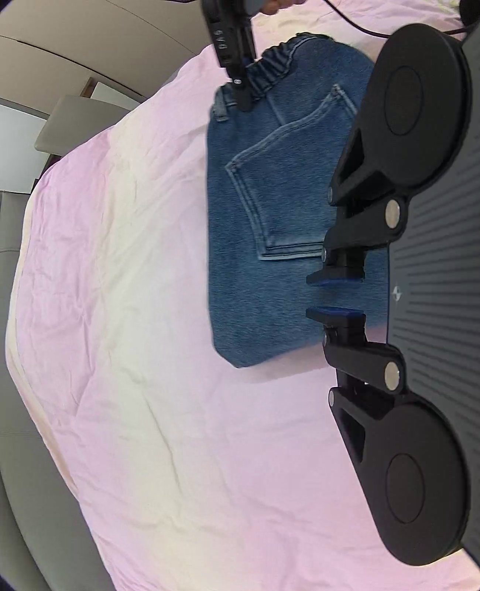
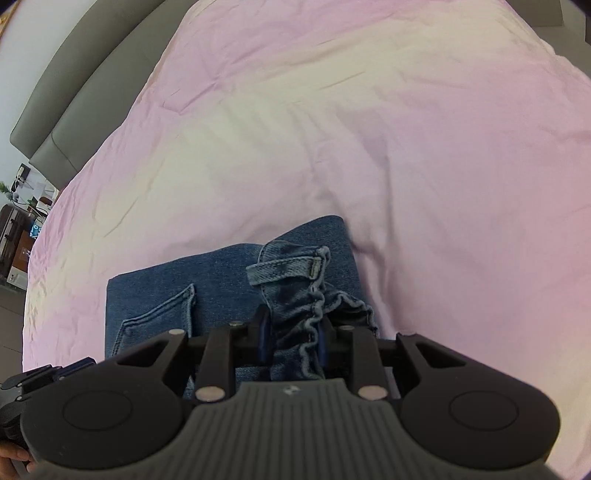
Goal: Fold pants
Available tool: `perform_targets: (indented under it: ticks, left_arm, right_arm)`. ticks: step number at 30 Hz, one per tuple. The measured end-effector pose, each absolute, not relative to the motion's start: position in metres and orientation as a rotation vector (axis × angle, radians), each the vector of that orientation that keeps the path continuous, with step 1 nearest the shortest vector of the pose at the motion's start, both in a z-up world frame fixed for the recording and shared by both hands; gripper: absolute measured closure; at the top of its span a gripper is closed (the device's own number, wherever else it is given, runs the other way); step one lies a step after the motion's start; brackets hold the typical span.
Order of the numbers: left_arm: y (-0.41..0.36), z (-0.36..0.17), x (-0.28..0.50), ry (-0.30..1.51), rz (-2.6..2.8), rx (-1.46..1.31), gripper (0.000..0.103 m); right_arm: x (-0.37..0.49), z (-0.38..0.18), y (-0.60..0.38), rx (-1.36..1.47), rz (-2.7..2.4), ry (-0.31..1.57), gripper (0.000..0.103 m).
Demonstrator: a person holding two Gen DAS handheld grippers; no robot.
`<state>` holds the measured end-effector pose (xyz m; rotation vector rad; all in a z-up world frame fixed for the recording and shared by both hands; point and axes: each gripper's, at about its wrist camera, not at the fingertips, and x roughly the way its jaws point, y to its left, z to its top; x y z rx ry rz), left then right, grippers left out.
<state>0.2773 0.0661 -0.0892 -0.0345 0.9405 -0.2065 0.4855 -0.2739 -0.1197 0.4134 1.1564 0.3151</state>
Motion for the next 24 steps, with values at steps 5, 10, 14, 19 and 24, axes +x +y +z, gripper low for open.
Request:
perform_targets:
  ticks: [5, 10, 14, 19, 24]
  left_arm:
    - [0.061, -0.088, 0.298, 0.928, -0.174, -0.033, 0.090]
    - [0.054, -0.085, 0.305, 0.930, -0.166, -0.010, 0.090]
    - [0.055, -0.080, 0.302, 0.917, -0.170, 0.014, 0.090]
    - [0.051, -0.088, 0.313, 0.916, -0.175, -0.001, 0.090]
    - [0.058, -0.110, 0.333, 0.943, -0.114, -0.075, 0.091]
  right_arm:
    - [0.489, -0.125, -0.273, 0.365, 0.355, 1.142, 0.082]
    - [0.486, -0.109, -0.275, 0.318, 0.377, 1.180, 0.066]
    - [0.473, -0.072, -0.277, 0.159, 0.359, 1.107, 0.062]
    - [0.459, -0.041, -0.262, 0.112, 0.424, 0.994, 0.080]
    - [0.474, -0.075, -0.244, 0.038, 0.376, 1.022, 0.093]
